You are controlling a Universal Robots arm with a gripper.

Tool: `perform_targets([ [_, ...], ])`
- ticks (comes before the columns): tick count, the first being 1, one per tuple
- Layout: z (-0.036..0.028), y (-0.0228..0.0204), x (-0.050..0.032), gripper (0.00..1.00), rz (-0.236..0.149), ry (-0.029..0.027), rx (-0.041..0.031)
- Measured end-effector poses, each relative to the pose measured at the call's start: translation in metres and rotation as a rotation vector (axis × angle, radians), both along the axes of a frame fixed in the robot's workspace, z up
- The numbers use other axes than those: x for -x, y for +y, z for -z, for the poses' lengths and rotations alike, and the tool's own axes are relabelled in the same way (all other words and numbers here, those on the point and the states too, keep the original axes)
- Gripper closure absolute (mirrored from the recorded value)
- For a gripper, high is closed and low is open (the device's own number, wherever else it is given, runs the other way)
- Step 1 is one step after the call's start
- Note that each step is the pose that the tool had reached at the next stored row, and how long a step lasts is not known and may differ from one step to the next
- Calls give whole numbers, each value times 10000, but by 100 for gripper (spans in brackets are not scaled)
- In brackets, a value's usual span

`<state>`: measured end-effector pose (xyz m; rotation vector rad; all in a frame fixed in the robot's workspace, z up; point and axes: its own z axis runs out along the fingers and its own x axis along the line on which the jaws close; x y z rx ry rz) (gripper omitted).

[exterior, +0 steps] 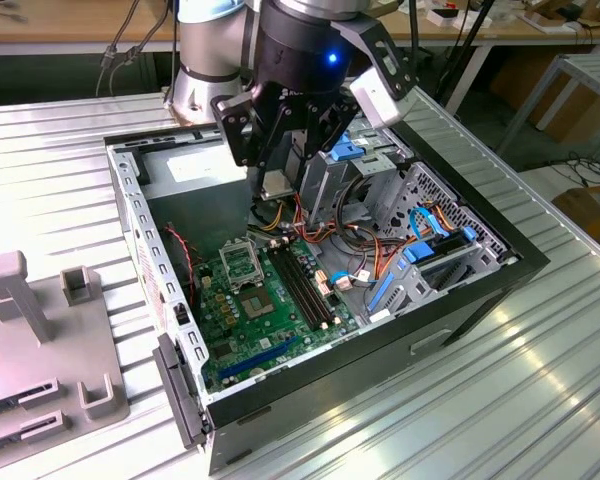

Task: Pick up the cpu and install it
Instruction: 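Place the cpu into insertion slot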

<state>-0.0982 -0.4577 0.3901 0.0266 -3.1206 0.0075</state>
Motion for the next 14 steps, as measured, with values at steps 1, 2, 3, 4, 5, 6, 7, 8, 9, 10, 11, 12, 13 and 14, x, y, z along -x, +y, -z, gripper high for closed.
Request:
perform_targets([
  [1,4,-4,0,53,1,1,-1],
  [2,8,-8,0,53,0,1,0],
  [3,12,-10,0,53,1,2,2],
  [4,16,-18,0,53,-1,2,4],
  [5,24,-27,0,53,-1,2,3],
  [6,30,-34,0,53,0,1,1],
  [7,38,-46,0,53,0,2,2],
  [8,45,-57,0,53,0,1,2],
  [9,52,-68,0,53,0,1,1],
  [10,62,-83,0,53,0,1,1],
  [11,72,-91,0,53,1,1,0],
  [12,79,-97,0,53,1,1,2],
  [13,86,-102,0,53,1,2,2],
  [14,95,-108,0,53,1,1,2],
])
